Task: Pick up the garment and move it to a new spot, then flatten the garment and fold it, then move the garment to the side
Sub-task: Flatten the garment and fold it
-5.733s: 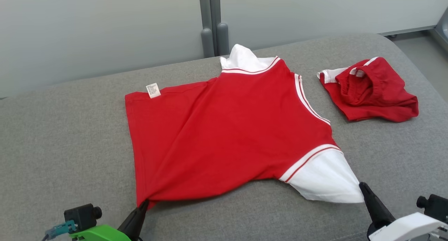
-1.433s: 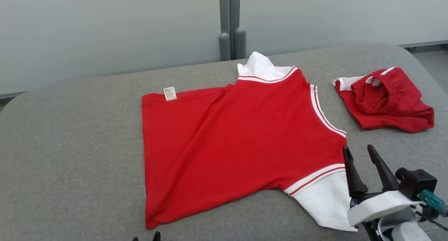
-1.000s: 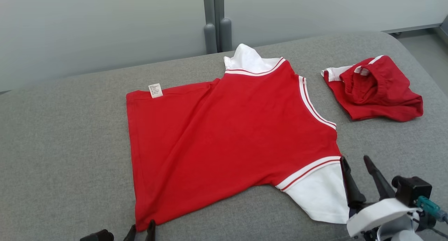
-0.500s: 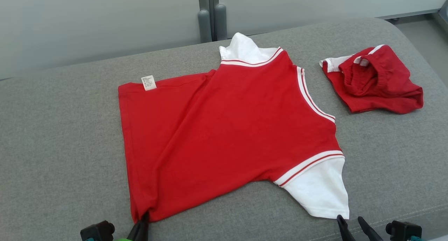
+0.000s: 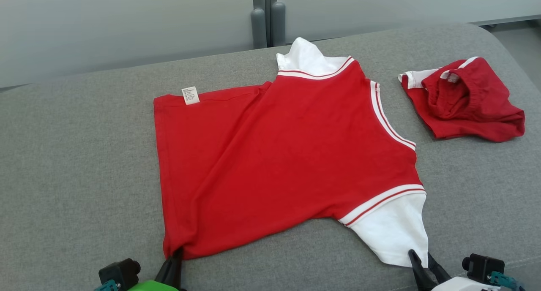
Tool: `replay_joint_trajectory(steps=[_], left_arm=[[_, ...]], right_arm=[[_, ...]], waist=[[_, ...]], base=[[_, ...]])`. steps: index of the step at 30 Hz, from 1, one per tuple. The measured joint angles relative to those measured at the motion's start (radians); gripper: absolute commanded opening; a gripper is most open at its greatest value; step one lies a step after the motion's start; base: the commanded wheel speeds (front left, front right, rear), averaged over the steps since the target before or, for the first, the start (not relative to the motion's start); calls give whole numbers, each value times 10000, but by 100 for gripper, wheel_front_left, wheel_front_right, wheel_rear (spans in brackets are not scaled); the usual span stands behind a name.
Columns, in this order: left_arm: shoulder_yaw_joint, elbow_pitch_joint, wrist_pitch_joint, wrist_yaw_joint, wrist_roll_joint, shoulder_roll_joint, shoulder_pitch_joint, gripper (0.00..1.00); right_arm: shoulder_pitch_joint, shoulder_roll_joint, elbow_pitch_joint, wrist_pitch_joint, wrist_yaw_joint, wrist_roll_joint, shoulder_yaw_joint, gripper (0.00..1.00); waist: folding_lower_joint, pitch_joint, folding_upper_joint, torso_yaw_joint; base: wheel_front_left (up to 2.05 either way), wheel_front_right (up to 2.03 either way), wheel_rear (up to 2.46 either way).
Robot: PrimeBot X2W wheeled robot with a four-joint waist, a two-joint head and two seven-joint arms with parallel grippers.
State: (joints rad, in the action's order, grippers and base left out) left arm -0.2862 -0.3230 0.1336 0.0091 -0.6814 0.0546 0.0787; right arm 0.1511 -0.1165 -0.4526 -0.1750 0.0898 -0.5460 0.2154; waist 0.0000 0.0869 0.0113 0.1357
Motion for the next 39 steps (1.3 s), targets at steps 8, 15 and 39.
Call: replay_joint_trajectory(steps=[8,15,39], left_arm=[[92,-96,180,-2,0,0,-7,0],[316,192,477,-17,0,17,-66,0],[-79,-788,-667,132,732,311,-3522,0]], right_arm=[[-312,-42,-161,-109,155,-8,81,0],[-838,-445,853,-460,244,-10,-188,0],[-5151,-1147,-215,1417,274,-100,19,0]], waist=[[0,-17,0,-59],[0,-24,0,91],[0,810,0,-219]], base=[[0,0,0],[0,0,0],[0,0,0]])
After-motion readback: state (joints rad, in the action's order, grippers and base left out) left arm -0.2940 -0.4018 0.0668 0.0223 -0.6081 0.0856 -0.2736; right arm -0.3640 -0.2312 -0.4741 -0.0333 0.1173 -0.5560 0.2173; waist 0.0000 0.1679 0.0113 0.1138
